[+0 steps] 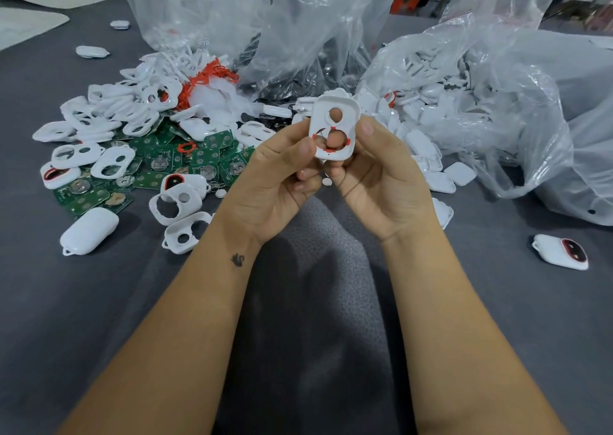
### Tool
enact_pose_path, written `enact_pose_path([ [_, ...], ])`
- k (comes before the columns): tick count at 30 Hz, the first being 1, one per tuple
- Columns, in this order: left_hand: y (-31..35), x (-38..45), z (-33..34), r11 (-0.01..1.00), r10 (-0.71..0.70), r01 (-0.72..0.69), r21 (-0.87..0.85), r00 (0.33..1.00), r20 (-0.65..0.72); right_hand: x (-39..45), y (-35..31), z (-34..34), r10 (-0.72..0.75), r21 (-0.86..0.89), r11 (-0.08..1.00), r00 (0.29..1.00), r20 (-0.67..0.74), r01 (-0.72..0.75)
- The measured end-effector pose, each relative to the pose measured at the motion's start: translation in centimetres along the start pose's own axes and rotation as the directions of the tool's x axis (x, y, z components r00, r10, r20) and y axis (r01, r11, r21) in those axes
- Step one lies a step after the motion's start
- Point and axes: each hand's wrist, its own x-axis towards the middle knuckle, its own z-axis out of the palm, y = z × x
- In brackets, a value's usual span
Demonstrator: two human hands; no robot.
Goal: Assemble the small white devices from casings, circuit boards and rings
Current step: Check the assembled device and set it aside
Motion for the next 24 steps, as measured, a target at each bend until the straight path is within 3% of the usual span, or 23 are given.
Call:
enact_pose_path([
  [8,0.04,-0.13,0.21,1.000,0.004,-0.002,-0.031,0.998,0.055,-0.13,-0.09,0.05,-0.022,0.072,0.997,0.997,0.069,0.017],
  [24,0.05,-0.09,0.01,1.000,-0.001,0.003,-0.030,0.998,0.063,-0.33,-0.23,0.23,-0.014,0.057,0.998,0.999,0.045,0.012],
])
